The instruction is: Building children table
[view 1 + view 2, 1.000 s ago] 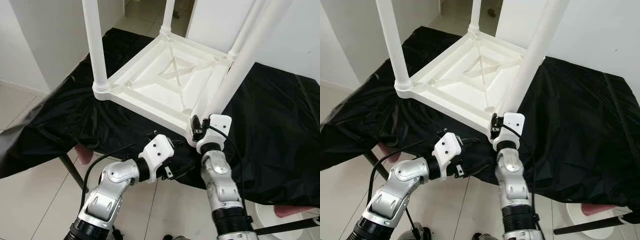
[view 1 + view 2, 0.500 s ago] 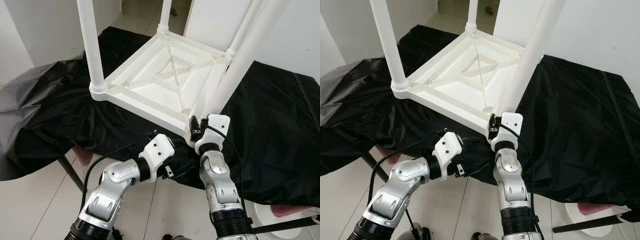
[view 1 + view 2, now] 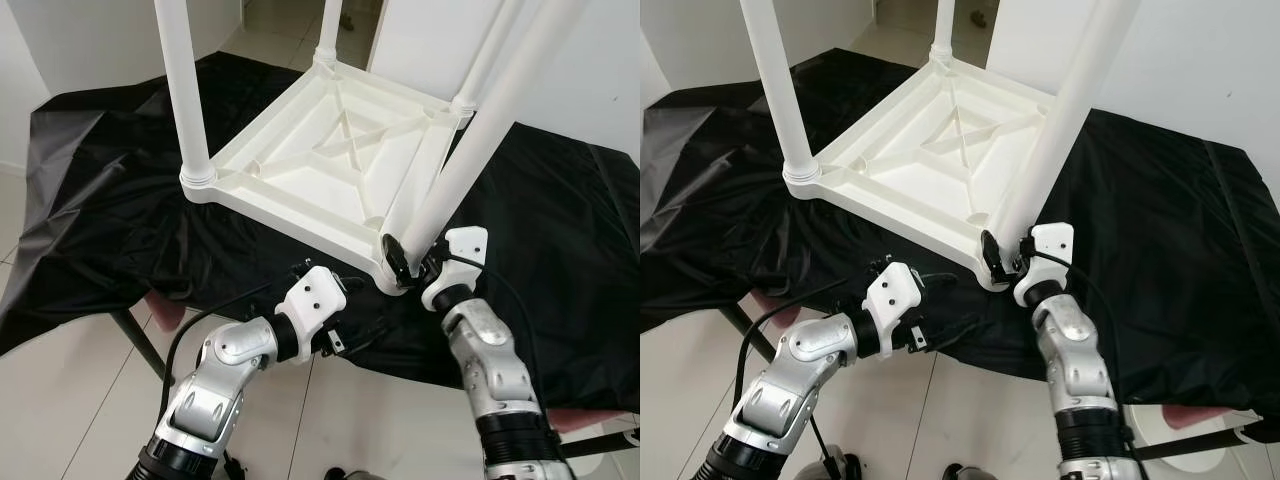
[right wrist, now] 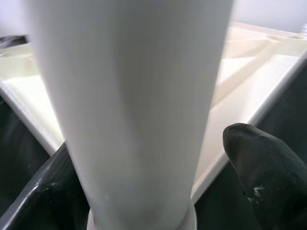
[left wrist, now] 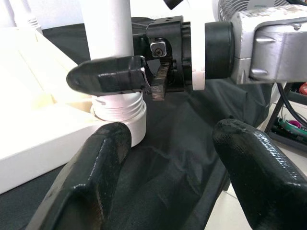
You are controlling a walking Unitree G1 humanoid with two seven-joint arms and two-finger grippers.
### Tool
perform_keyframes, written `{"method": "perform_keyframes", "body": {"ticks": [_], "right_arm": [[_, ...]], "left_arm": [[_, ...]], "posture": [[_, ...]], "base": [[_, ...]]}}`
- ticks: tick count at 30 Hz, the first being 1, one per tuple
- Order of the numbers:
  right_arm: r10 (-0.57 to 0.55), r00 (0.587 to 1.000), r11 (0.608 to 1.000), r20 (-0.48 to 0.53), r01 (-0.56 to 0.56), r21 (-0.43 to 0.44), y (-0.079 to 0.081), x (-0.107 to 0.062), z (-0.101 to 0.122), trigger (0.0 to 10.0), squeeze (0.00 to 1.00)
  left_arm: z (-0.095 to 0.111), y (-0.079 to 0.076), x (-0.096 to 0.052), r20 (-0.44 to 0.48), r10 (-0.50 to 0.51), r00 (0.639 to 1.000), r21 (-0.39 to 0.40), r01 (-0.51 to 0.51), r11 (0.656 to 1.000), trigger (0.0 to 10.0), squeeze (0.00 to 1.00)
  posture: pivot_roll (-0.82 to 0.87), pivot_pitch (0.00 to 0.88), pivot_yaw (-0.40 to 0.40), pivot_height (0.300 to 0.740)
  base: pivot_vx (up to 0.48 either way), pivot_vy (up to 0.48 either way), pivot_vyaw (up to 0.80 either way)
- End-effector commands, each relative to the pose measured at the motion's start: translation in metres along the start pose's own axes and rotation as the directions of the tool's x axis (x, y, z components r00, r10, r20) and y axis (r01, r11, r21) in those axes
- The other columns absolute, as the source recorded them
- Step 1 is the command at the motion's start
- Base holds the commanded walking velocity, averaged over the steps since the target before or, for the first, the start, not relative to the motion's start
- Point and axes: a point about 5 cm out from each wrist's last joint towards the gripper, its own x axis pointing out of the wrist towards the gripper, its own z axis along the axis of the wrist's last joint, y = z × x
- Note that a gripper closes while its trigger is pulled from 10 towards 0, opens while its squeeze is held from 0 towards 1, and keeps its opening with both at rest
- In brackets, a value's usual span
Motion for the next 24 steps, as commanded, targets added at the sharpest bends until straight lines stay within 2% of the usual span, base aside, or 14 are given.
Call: {"method": "perform_keyframes", "body": {"ticks": [1, 3, 5, 9, 10, 11, 13, 14, 24], "right_arm": [[0.087, 0.996, 0.996, -0.007, -0.087, -0.015, -0.001, 0.001, -0.001, 10.0, 0.00], [0.087, 0.996, 0.996, -0.007, -0.087, -0.015, -0.001, 0.001, -0.001, 10.0, 0.00], [0.167, 0.986, 0.985, -0.012, -0.168, -0.032, 0.000, 0.004, 0.000, 10.0, 0.00], [0.194, 0.981, 0.980, -0.017, -0.195, -0.035, 0.001, 0.005, 0.000, 10.0, 0.00], [0.257, 0.966, 0.965, -0.022, -0.257, -0.046, 0.005, 0.009, -0.001, 10.0, 0.00], [0.306, 0.952, 0.950, -0.027, -0.307, -0.054, 0.007, 0.014, -0.001, 8.4, 0.00], [0.335, 0.942, 0.940, -0.030, -0.336, -0.060, 0.008, 0.017, -0.001, 8.4, 0.00], [0.351, 0.936, 0.934, -0.034, -0.352, -0.059, 0.008, 0.020, -0.002, 0.0, 0.00], [0.360, 0.931, 0.932, -0.059, -0.362, -0.012, 0.003, 0.019, -0.007, 0.0, 0.00]], "left_arm": [[0.000, 0.004, 0.000, -0.008, 0.071, 0.997, -0.001, -0.071, 0.997, 10.0, 0.00], [0.000, 0.004, 0.000, -0.008, 0.071, 0.997, -0.001, -0.071, 0.997, 10.0, 0.00], [0.000, 0.005, 0.000, -0.009, 0.072, 0.997, 0.001, -0.072, 0.997, 10.0, 0.00], [0.000, 0.005, 0.000, -0.009, 0.072, 0.997, 0.001, -0.072, 0.997, 10.0, 0.00], [0.001, 0.005, 0.000, -0.008, 0.073, 0.997, 0.003, -0.073, 0.997, 10.0, 0.00], [0.001, 0.006, 0.000, -0.008, 0.079, 0.997, 0.005, -0.079, 0.997, 10.0, 0.00], [0.002, 0.007, 0.000, -0.007, 0.082, 0.997, 0.007, -0.082, 0.997, 10.0, 0.00], [0.002, 0.007, -0.001, -0.007, 0.088, 0.996, 0.008, -0.088, 0.996, 10.0, 0.00], [0.002, 0.008, -0.004, -0.011, 0.106, 0.994, 0.008, -0.106, 0.994, 10.0, 0.00]], "posture": [[0.10, 0.121, -0.088, 0.740], [0.10, 0.121, -0.088, 0.740], [0.10, 0.122, -0.085, 0.740], [0.10, 0.122, -0.085, 0.740], [0.11, 0.123, -0.083, 0.740], [0.12, 0.125, -0.090, 0.740], [0.12, 0.125, -0.090, 0.740], [0.13, 0.126, -0.096, 0.740], [0.14, 0.129, -0.102, 0.740]], "base": [[0.000, 0.000, 0.00], [0.000, 0.000, 0.00], [0.000, 0.000, 0.00], [0.000, 0.000, 0.00], [0.000, 0.000, 0.00], [0.000, 0.000, 0.00], [0.000, 0.000, 0.00], [0.000, 0.000, 0.00], [0.000, 0.000, 0.00]]}}
